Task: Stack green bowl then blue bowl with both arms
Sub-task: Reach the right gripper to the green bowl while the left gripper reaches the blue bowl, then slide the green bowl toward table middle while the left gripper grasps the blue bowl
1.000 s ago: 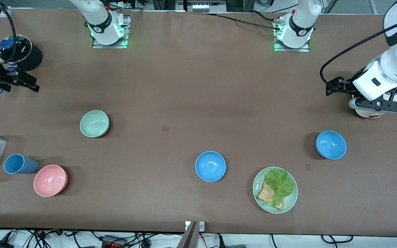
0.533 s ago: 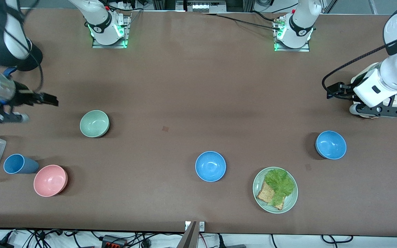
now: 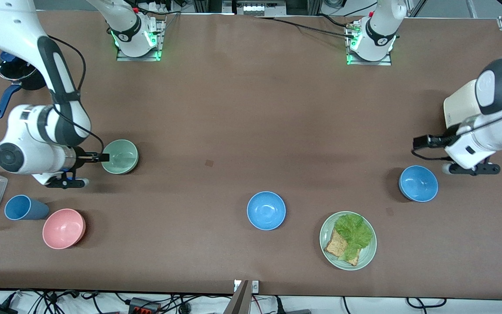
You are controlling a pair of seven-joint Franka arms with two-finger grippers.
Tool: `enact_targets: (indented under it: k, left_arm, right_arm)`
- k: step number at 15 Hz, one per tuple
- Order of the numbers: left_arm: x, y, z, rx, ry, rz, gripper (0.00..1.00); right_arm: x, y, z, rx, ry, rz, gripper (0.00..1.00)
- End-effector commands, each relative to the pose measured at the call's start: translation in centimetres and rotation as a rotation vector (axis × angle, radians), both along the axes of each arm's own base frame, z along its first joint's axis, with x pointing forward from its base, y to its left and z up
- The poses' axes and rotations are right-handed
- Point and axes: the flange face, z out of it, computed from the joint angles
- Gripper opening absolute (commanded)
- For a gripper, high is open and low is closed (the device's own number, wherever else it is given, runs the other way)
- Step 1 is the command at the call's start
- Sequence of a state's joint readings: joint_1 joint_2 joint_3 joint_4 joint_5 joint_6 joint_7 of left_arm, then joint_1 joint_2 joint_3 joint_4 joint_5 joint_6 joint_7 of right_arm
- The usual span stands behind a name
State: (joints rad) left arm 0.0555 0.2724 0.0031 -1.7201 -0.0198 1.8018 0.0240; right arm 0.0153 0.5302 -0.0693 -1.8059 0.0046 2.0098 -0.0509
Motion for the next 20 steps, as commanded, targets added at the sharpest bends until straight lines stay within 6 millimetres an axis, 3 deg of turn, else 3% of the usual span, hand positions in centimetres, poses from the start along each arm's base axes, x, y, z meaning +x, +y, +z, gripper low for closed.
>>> enact_targets:
  k: [1, 3, 5, 6, 8, 10, 12, 14, 17, 20]
  left_arm:
    - [1.7, 1.9, -3.9, -0.004, -0.030, 0.007, 1.00]
    - [2.3, 2.5, -7.4, -0.007, -0.020, 0.002, 1.00]
    - [3.0, 4.6, -10.0, -0.021, -0.050, -0.073, 1.00]
    - [3.1, 5.7, -11.1, -0.024, -0.057, -0.088, 1.00]
    - [3.2, 6.2, -13.7, -0.026, -0.044, -0.086, 1.00]
    - [3.3, 6.7, -14.8, -0.026, -0.045, -0.085, 1.00]
    - [3.4, 8.3, -14.9, -0.030, -0.062, -0.114, 1.00]
    - [3.6, 8.8, -16.4, -0.031, -0.078, -0.141, 1.00]
    - [3.6, 9.6, -18.4, -0.029, -0.089, -0.147, 1.00]
    - [3.6, 10.8, -19.6, -0.033, -0.107, -0.196, 1.00]
  right_arm:
    - [-1.0, 0.4, -0.8, 0.003, 0.017, -0.004, 0.73]
    - [-1.2, 0.8, -2.0, 0.007, 0.035, -0.002, 0.37]
    - [-1.4, 1.3, -2.3, 0.012, 0.052, 0.017, 0.00]
    - [-1.3, 1.7, -2.2, 0.014, 0.053, 0.026, 0.00]
    - [-1.0, 2.2, -1.6, 0.019, 0.048, 0.032, 0.00]
    - [-0.4, 5.1, 0.1, 0.045, 0.038, 0.077, 0.00]
    - [0.8, 10.8, 3.2, 0.087, 0.047, 0.145, 0.00]
    - [1.1, 18.5, 6.0, 0.127, 0.019, 0.170, 0.00]
    - [-1.1, 30.5, 6.3, 0.089, -0.003, 0.152, 0.00]
    - [-3.0, 39.5, 4.6, 0.123, 0.007, 0.068, 0.00]
